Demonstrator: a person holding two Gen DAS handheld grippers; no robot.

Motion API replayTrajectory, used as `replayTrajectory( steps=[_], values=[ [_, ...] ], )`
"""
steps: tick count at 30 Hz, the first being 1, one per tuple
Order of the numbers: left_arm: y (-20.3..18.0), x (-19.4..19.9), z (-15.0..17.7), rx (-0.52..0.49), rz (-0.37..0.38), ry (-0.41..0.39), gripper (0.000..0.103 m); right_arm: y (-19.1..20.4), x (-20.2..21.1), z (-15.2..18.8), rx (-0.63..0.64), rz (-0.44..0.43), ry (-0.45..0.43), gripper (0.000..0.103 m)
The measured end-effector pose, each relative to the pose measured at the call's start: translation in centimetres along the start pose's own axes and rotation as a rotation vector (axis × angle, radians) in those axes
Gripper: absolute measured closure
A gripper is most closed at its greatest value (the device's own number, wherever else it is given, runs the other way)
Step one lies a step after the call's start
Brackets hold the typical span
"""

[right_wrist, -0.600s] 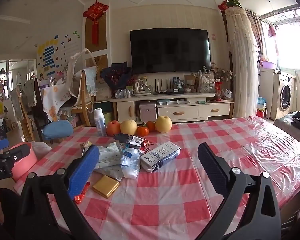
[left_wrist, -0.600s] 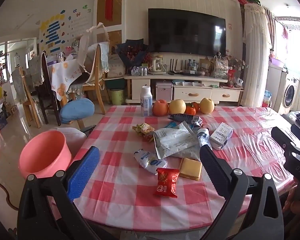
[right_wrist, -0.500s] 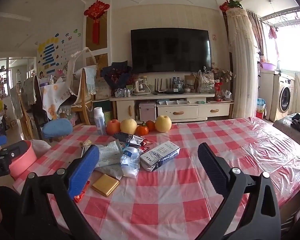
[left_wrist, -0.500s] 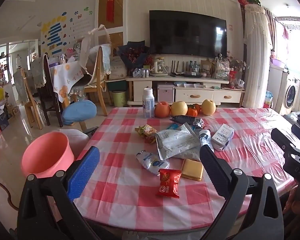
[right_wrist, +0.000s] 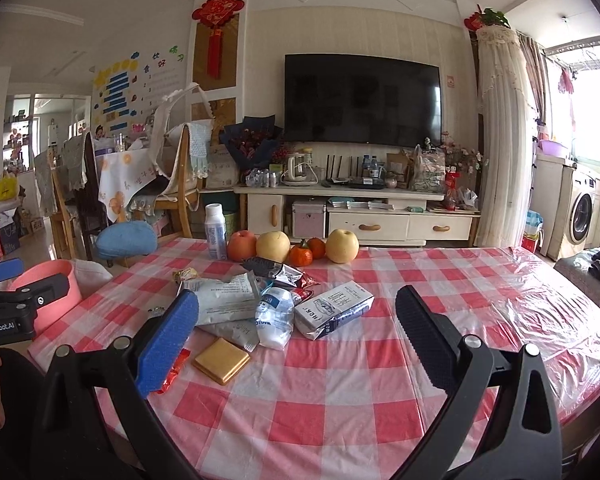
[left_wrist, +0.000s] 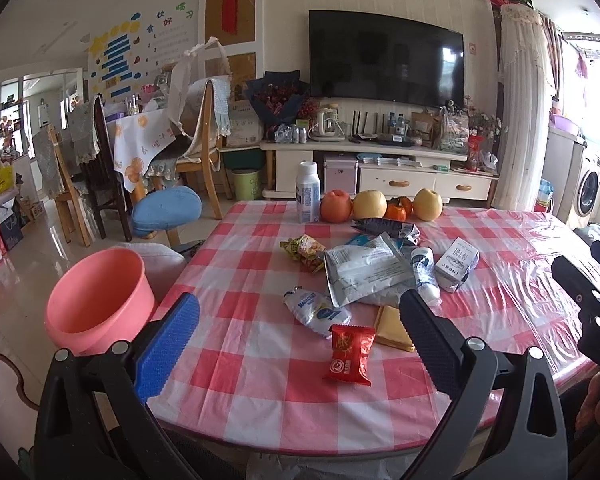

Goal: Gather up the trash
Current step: 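Move both grippers toward the snack items on the table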

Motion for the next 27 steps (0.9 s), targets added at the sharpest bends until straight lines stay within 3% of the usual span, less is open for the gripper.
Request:
replayTrajectory(
  steps=[11,16,23,27],
  values=[
    [-0.1,-1.4,1.3,-0.055,-0.039,0.051,0.005,0.0,-1.2,0.8,-0.038,-0.046,0.039,0.004],
    [1.0,-3.4,3.1,-0.010,0.054,0.126,0.005,-0.4,-2.4,1.2,-0.054,-0.087,0.087,0.004],
    [1.3,-6.2,4.8,0.034,0.139,0.212,0.005,0.5,-6.2,3.2,-0.099,-0.234,0.229,0.004],
    [0.7,-8.2,5.6,0.019,0.134,0.248,0.005,0.3,-8.0,4.0,-0.153,-0.286,0.290,0.004]
  ],
)
Point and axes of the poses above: each gripper's, at about its wrist camera, not at the fingertips, and x roughly against the way its jaws point, y to its left, z to its underside, the point moved 2 cm from there along -x, roughly the way its jaws point, and after that the axes turned 14 degrees about x, right-handed, at the moved point
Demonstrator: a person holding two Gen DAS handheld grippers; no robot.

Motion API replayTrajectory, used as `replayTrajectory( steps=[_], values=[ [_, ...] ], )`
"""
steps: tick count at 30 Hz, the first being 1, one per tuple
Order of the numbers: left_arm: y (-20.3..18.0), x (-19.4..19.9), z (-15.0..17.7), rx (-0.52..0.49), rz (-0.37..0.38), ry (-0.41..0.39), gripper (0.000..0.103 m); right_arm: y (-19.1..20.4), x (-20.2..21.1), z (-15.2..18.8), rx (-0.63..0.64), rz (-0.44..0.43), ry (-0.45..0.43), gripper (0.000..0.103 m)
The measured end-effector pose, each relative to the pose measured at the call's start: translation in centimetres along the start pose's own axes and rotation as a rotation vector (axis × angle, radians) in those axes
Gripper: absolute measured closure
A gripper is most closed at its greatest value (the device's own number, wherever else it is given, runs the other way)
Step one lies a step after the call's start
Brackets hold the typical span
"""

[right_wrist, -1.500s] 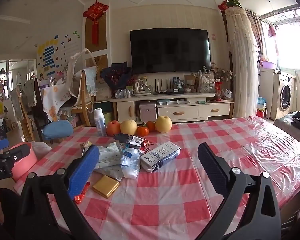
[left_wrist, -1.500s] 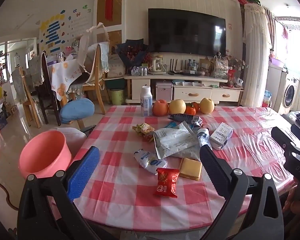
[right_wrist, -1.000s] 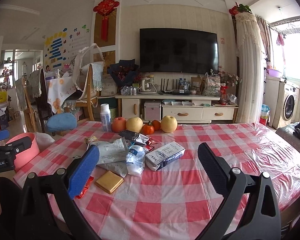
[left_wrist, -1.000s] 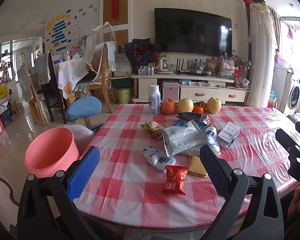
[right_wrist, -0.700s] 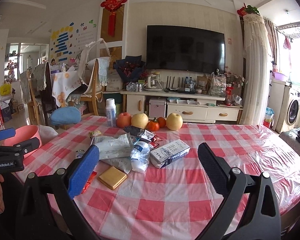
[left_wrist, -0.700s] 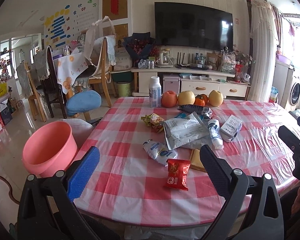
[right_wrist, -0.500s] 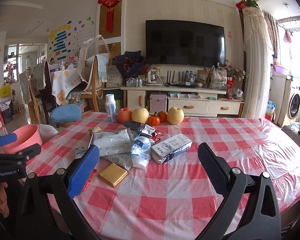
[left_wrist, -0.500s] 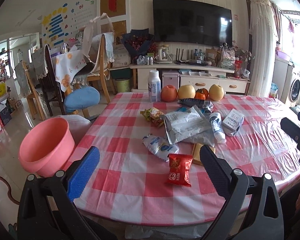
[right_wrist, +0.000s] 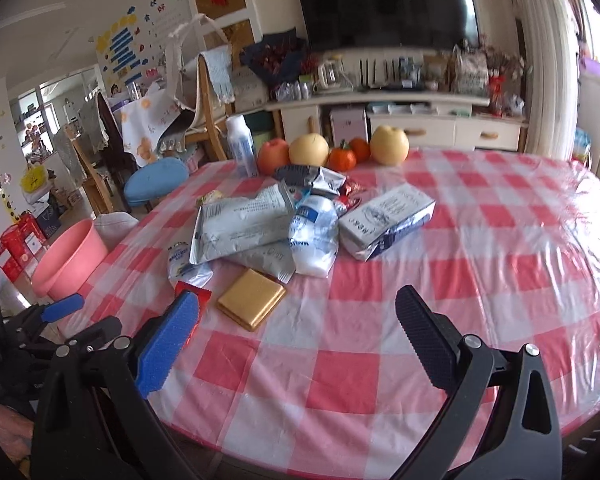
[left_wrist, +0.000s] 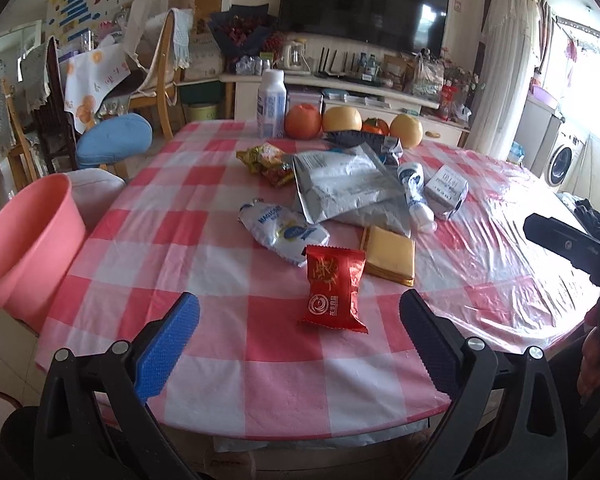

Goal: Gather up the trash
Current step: 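Move both grippers toward the snack items on the table, then grasp the red snack packet with the left gripper while the right grasps the white yogurt bottle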

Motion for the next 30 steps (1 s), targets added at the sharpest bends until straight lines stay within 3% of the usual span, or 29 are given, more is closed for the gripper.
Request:
replayTrajectory(
  steps=[8,12,21,25,28,30],
  values=[
    [-0.9,-4.0,0.0,-0.026,-0.029,0.081,0.005,-2.8,-3.0,0.1,-0.122,-0.048,0.086,0.004],
    [-1.4,-5.5,0.1,-0.062,-0.046,0.097,0.005,-3.6,-4.6,-0.5,-0.129,-0.066,0.099,0.004],
    [-2.8,-7.7,0.1,-0.160,-0.051,0.105,0.005,-6.0,-9.6,-1.0,-0.286,-0.175,0.119,0.006],
    [-2.3,-8.0,-0.2,-0.146,-0.050,0.108,0.007,-6.1,-11.4,-1.1,-0.309,-0.209,0.142,0.022],
    [-1.8,-8.4,-0.4,-0.134,-0.056,0.110,0.021,-6.2,-12.4,-1.1,-0.322,-0.211,0.155,0.022],
    [-1.4,-8.8,-0.5,-0.109,-0.053,0.131,0.025,-6.4,-12.8,-1.1,-0.332,-0.218,0.163,0.022]
  ],
)
Point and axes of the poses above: each gripper's, at about its wrist camera, not at the fingertips, and x roughly against the way its jaws point, y to its left, z to its underside, the point moved 2 cm from there along -x, roughly the way its jaws point, and after that the axes turned 14 degrees about x, right-handed, at the moved point
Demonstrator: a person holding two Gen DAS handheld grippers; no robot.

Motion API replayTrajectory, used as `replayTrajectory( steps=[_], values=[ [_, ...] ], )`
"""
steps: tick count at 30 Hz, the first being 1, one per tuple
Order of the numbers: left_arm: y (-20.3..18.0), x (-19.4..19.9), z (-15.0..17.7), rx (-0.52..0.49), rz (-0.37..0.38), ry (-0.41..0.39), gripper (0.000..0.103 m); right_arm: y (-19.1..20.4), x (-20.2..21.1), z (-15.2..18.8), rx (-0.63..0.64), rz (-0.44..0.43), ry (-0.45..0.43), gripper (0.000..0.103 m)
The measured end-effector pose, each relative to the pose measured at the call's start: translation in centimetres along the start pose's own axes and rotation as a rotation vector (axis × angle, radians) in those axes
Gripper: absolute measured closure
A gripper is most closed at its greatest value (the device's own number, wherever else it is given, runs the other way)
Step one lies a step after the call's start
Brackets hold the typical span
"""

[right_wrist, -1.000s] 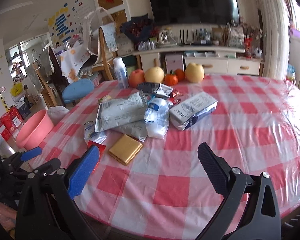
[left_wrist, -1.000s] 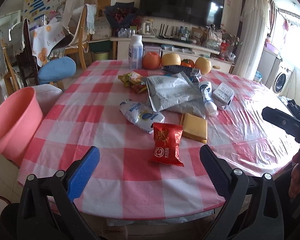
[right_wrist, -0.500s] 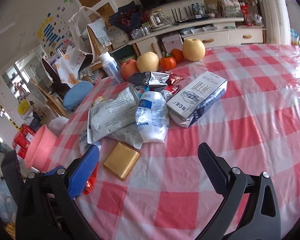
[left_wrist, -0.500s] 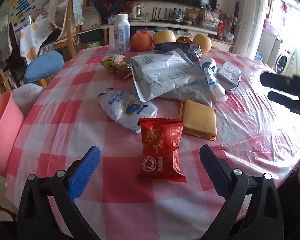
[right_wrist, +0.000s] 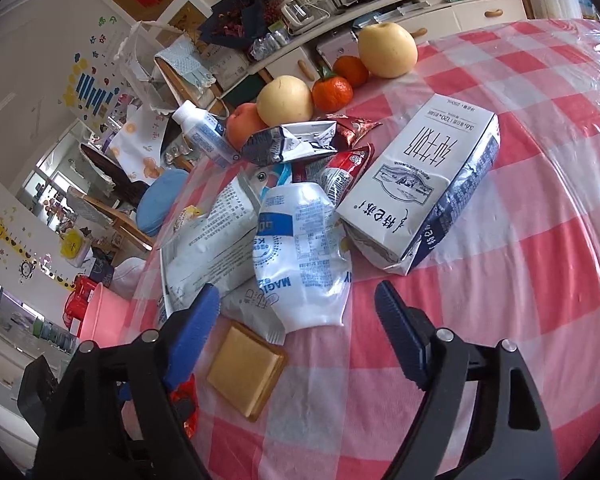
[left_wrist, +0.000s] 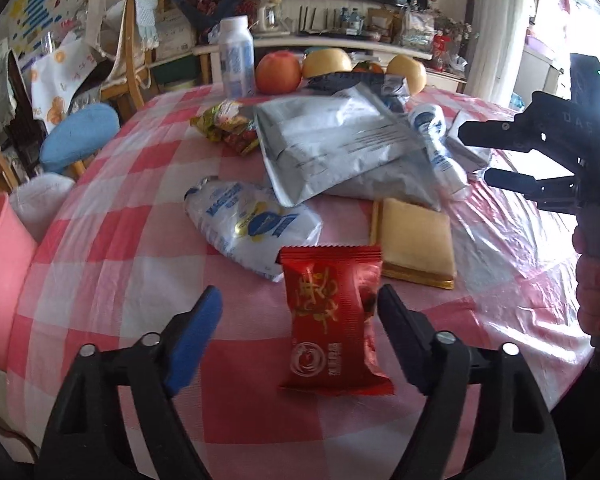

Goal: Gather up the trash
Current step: 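Grasp the red snack packet with the left gripper while the right grasps the white yogurt bottle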

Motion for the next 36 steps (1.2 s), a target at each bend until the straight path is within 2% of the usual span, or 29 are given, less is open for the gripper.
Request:
replayTrajectory(
  steps=[3,7,12,13,21,22,23,31,33,36],
  values=[
    [0.3,-0.4,-0.2,0.018,0.017,0.011,0.029,0.1,-0.6,-0.1,0.012,-0.007,0.011,0.022],
    [0.1,-0.5,-0.2,0.012,0.026,0.009,0.033,0.4,-1.8,-0.3,0.051,0.002,0.027,0.028],
    [-0.1,-0.6,-0.4,0.000,0.039,0.009,0.050,0.4,-3.0,-0.6,0.057,0.000,0.038,0.032],
    [0.0,-0.6,-0.4,0.002,0.042,0.010,0.051,0.3,-3.1,-0.6,0.058,0.003,0.036,0.032],
    [1.7,-0.3,-1.9,0.102,0.101,0.029,0.060,0.3,-3.3,-1.1,0.077,0.041,0.012,0.033],
    [1.9,-0.1,-2.1,0.110,0.110,0.024,0.062,0.4,-3.4,-1.1,0.092,0.058,0.016,0.035],
    [2.0,0.2,-2.3,0.114,0.118,0.018,0.062,0.4,-3.6,-1.1,0.099,0.064,0.023,0.047],
    [2.6,1.6,-3.1,0.130,0.177,-0.016,0.063,1.0,-2.6,-1.2,0.152,0.138,0.015,0.054],
    [2.9,2.0,-3.4,0.140,0.191,-0.030,0.063,1.2,-2.1,-1.3,0.159,0.138,0.003,0.065],
    [3.4,2.5,-3.8,0.158,0.205,-0.049,0.063,1.7,-1.7,-1.3,0.206,0.187,0.006,0.069]
  ],
)
Point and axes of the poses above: each gripper's, at about its wrist camera, not at the fingertips, and x roughly against the way its jaws point, y to its left, z to its underside, the point moved 2 cm from there along -x, roughly the way its jaws point, and after that the axes turned 14 degrees about x, right-handed, at the moved point
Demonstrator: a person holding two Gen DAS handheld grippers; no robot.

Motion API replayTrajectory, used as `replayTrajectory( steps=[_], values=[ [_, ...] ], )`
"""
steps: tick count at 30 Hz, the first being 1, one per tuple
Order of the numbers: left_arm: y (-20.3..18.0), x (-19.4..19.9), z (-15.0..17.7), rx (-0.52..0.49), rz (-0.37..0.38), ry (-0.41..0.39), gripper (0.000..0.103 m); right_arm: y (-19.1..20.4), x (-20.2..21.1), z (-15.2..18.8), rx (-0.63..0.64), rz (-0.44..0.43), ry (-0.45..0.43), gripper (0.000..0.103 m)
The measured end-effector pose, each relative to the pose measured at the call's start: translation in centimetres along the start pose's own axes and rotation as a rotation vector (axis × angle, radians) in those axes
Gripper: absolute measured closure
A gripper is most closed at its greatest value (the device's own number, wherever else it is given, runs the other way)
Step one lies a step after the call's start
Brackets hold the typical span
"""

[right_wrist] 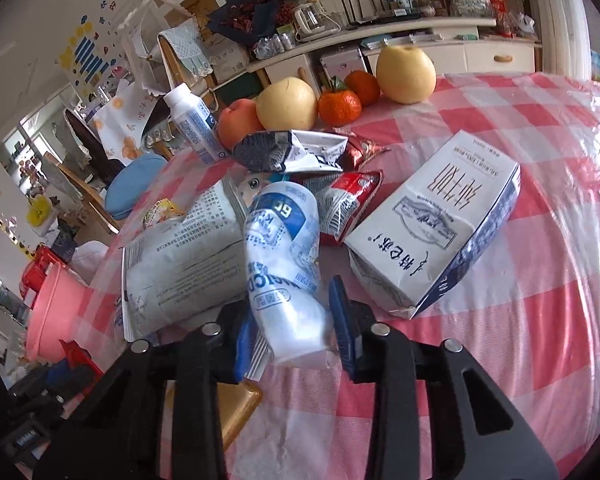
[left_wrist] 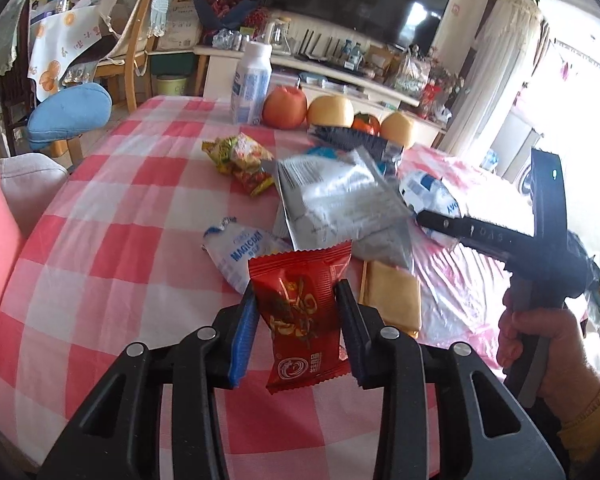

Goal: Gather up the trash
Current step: 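Grasp the red snack packet with the left gripper while the right grasps the white yogurt bottle, then carry both items to the pink bucket and open both grippers to drop them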

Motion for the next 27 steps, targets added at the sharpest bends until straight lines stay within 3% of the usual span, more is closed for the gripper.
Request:
replayTrajectory(
  steps=[9,14,19,24,27],
  values=[
    [0.6,2.2,-1.5,0.009,0.008,-0.076,0.063,0.6,2.8,-0.6,-0.007,-0.017,-0.074,0.071],
    [2.1,4.1,-4.3,0.044,-0.032,-0.175,0.063,2.7,4.8,-1.6,-0.045,-0.124,-0.124,0.071],
    [5.2,6.0,-8.4,0.125,-0.134,-0.302,0.063,8.1,5.2,-3.5,-0.013,-0.254,-0.145,0.071],
    [10.5,7.6,-12.3,0.235,-0.270,-0.399,0.063,17.3,3.3,-6.4,0.085,-0.421,-0.117,0.071],
    [14.3,8.8,-13.1,0.319,-0.314,-0.434,0.063,23.9,1.4,-8.0,0.174,-0.512,-0.076,0.071]
  ],
)
Point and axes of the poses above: each gripper's, at about its wrist camera, not at the fingertips, and x roughly against the way its jaws point, y to its left, z to its underside, the point moved 2 cm from there along -x, roughly the way its jaws point, and after that the axes turned 14 degrees about x, right-handed, at the moved point
